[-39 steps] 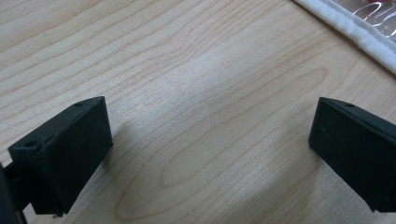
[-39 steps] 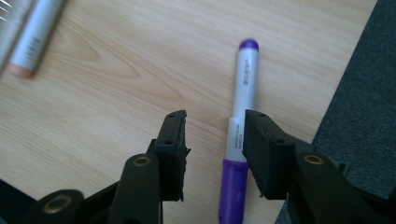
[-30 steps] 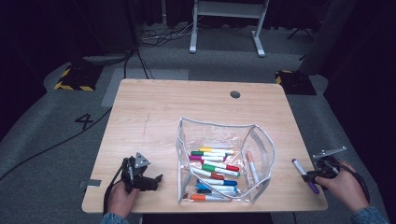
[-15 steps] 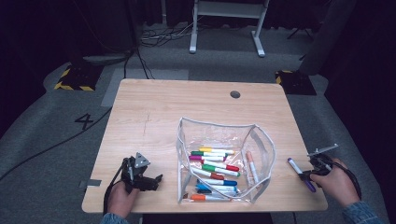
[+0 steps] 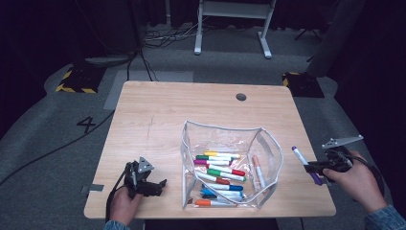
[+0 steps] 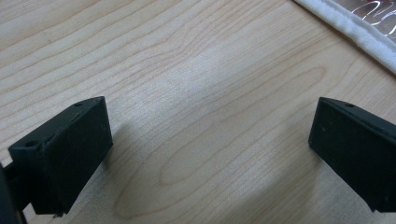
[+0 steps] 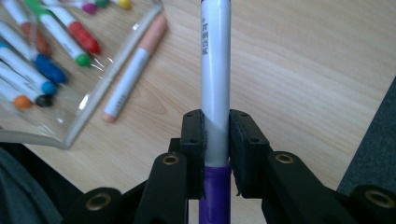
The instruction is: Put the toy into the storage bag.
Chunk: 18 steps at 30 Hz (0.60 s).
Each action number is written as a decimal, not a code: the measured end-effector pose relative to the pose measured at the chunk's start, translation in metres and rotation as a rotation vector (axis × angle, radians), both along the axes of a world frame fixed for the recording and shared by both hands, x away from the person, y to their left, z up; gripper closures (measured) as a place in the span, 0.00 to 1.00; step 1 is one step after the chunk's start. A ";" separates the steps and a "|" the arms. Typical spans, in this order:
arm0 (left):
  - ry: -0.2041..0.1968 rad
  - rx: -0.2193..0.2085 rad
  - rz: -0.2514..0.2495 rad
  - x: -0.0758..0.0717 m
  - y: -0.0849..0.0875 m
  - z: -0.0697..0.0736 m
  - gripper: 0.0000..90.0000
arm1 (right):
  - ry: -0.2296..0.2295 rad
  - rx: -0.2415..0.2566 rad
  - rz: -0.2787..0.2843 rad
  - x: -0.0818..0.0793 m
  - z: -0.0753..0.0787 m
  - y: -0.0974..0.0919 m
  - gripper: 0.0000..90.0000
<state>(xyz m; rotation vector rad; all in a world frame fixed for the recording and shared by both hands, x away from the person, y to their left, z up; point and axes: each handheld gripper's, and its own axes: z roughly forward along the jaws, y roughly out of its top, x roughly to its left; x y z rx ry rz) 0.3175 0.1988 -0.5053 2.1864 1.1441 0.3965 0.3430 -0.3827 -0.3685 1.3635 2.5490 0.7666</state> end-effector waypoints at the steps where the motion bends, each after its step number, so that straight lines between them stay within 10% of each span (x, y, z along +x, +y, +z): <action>1: 0.000 0.000 0.000 0.000 0.000 0.000 0.00 | 0.000 0.000 0.000 0.000 0.000 0.000 0.85; 18: 0.000 -0.005 -0.002 0.001 -0.001 0.000 0.00 | -0.098 0.069 0.116 -0.011 0.064 0.037 0.85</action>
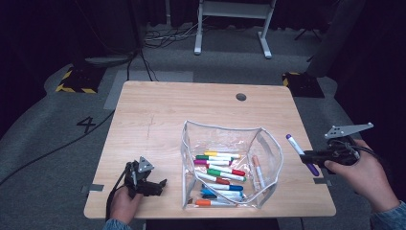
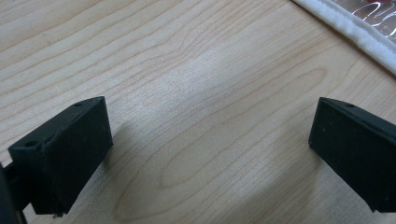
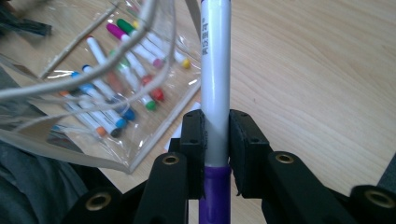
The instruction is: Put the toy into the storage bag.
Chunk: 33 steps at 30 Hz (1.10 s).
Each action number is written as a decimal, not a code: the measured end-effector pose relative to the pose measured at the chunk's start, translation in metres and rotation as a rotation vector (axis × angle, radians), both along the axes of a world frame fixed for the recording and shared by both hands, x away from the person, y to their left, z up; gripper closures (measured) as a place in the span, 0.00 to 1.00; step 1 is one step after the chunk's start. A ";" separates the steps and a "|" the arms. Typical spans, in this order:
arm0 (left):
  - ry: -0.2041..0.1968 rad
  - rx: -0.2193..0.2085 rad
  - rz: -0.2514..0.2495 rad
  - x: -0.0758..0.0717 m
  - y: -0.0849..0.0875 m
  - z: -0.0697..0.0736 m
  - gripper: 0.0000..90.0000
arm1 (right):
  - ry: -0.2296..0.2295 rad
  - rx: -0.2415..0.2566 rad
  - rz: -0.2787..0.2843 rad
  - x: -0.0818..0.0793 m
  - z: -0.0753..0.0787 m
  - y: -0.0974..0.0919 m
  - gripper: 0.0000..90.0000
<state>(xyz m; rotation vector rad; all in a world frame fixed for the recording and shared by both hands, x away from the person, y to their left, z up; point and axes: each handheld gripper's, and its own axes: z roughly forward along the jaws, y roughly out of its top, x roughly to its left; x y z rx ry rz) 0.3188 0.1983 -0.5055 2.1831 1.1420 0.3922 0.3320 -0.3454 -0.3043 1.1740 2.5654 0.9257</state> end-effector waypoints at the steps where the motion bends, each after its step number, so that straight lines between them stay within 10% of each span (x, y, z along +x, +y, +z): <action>1: 0.000 0.000 0.000 0.000 0.000 0.000 0.00 | 0.000 0.000 0.000 0.000 0.000 0.000 0.85; 33: 0.000 0.000 0.002 0.002 0.000 0.000 0.00 | -0.033 -0.039 0.394 0.000 0.042 0.152 0.85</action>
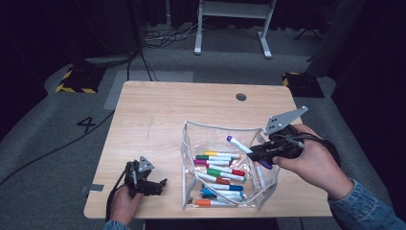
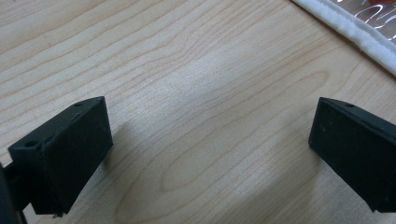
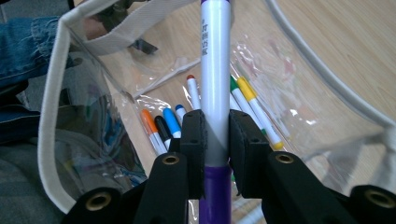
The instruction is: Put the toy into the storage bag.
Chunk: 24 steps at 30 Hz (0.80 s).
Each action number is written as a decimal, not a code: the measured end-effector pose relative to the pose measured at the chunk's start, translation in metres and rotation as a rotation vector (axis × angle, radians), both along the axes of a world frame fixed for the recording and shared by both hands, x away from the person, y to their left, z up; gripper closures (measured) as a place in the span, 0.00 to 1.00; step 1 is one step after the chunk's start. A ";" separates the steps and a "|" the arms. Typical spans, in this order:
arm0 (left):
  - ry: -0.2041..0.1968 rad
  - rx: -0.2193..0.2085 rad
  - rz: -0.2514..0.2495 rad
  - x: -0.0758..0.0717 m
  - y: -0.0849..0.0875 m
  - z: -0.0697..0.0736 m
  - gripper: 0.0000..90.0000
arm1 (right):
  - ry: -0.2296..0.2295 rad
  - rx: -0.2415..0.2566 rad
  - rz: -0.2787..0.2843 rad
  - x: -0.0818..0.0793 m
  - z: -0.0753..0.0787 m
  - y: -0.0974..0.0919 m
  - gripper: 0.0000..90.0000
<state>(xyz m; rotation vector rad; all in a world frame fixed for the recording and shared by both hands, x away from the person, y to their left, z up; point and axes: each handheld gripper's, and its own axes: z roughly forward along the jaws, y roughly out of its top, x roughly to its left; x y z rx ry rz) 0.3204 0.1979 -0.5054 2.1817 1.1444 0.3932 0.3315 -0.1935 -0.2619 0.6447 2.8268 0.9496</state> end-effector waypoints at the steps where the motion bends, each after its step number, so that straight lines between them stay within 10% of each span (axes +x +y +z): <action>1: 0.001 -0.002 0.000 0.000 0.000 0.000 0.00 | 0.000 0.000 0.000 0.000 0.000 0.000 0.85; 10: 0.001 0.004 -0.004 0.000 0.000 0.000 0.00 | 0.015 -0.054 0.102 0.001 -0.005 0.039 0.85; 24: 0.001 0.004 -0.004 0.000 0.000 0.000 0.00 | 0.112 -0.271 0.243 0.009 -0.056 0.085 0.85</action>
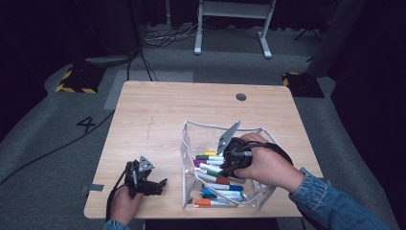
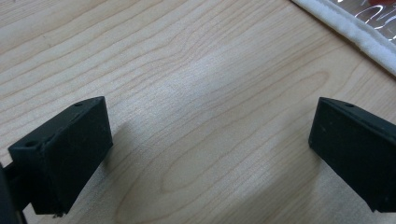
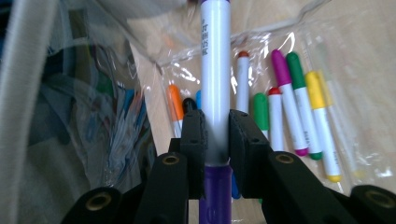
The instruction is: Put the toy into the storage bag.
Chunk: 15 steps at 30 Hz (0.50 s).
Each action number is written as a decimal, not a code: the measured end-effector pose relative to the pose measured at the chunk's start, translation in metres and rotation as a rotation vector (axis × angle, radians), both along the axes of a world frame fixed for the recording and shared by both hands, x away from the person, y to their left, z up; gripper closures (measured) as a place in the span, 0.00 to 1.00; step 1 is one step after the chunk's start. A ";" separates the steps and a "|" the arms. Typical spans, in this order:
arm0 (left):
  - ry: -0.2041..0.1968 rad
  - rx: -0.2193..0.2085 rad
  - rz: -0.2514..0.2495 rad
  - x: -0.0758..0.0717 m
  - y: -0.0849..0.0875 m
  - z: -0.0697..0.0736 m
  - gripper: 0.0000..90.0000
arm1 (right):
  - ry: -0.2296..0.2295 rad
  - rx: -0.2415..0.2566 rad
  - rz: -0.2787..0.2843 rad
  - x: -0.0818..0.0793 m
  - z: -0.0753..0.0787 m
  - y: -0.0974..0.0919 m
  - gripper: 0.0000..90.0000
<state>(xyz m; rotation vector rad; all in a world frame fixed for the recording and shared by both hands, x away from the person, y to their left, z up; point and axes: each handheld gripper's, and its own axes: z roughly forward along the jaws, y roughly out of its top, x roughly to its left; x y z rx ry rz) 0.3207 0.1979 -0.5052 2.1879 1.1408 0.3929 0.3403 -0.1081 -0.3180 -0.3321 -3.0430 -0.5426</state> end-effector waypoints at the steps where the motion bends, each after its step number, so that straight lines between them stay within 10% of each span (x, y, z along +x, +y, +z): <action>1: 0.000 0.000 0.000 0.000 0.000 0.000 0.00 | 0.006 -0.012 0.012 0.000 -0.004 0.002 0.85; 15: -0.002 -0.001 0.000 0.000 0.000 0.000 0.00 | 0.104 -0.137 0.086 0.000 -0.048 0.017 0.85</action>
